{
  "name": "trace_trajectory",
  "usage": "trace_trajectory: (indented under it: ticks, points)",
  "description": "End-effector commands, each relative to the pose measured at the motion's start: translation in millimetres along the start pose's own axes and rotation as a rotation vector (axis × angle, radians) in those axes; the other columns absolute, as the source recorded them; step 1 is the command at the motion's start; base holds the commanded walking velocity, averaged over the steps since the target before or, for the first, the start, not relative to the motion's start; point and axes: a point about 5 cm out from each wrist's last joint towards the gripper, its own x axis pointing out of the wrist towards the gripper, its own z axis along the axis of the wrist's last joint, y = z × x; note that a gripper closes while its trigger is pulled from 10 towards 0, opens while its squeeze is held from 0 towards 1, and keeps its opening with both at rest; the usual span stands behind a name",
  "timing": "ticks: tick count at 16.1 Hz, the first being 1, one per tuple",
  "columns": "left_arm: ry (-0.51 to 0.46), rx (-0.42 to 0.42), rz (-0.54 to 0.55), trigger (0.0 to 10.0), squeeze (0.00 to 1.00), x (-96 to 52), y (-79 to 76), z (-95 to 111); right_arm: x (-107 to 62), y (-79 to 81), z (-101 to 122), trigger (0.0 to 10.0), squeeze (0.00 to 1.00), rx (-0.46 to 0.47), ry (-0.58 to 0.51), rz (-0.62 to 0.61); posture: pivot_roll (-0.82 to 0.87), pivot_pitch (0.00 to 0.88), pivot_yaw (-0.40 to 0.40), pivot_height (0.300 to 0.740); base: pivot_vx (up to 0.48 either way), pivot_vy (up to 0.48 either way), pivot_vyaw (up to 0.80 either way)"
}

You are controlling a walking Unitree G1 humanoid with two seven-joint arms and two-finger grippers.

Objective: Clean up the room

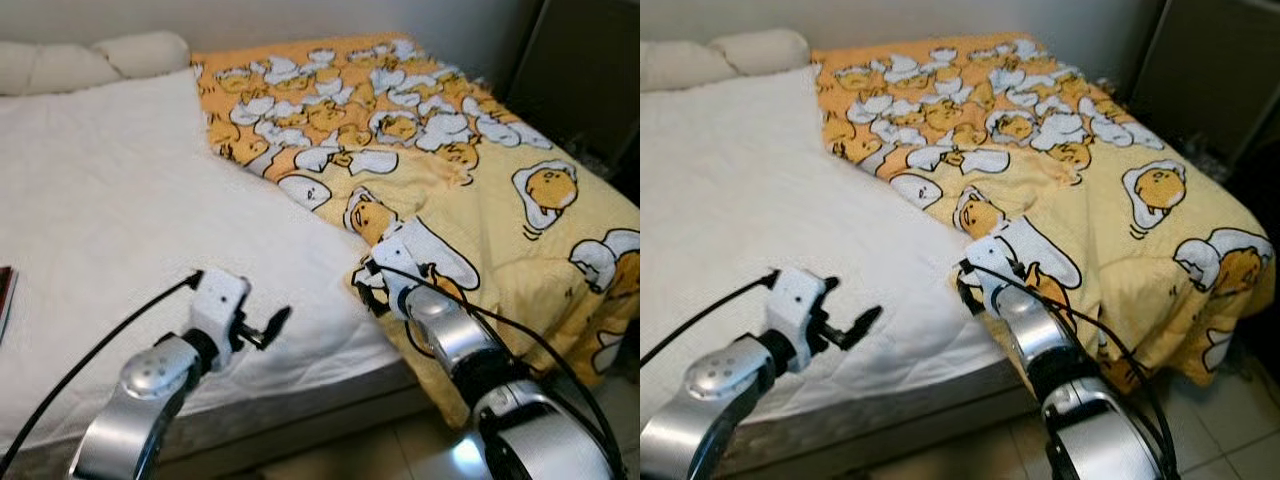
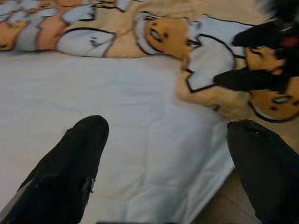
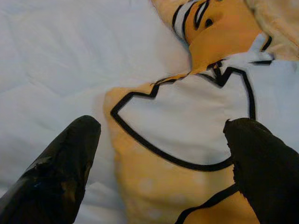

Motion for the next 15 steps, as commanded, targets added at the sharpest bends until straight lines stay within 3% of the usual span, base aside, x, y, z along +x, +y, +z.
trace_trajectory:
  ticks: [1,2,3,4,15]
  points:
    - [0.001,0.043,-0.054,10.0,0.26,-5.0,-1.8,3,2.9,-2.1,3,10.0,0.0,-0.064,0.013,-0.004,0.0,0.107,0.041,0.74,0.0,0.0,0.0]
    - [0.016,0.06,-0.096,10.0,0.25,-11.8,-1.4,4,5.6,-3.7,6,10.0,0.0,-0.088,0.022,0.003,0.01,0.13,0.041,0.74,0.0,0.0,0.0]
    - [0.024,0.069,-0.105,10.0,0.25,-14.6,-0.6,4,6.3,-5.2,8,8.2,0.0,-0.092,0.023,-0.005,0.01,0.132,0.041,0.74,0.0,0.0,0.0]
    - [0.032,0.08,-0.112,10.0,0.25,-18.8,1.0,5,7.4,-7.1,10,0.0,0.0,-0.082,0.021,-0.007,0.02,0.142,0.042,0.74,0.0,0.0,0.0]
    - [0.086,0.063,-0.136,10.0,0.26,-41.1,-17.9,0,7.0,-16.1,2,0.0,0.0,-0.172,0.024,-0.038,0.07,0.191,0.012,0.74,0.0,0.0,0.0]
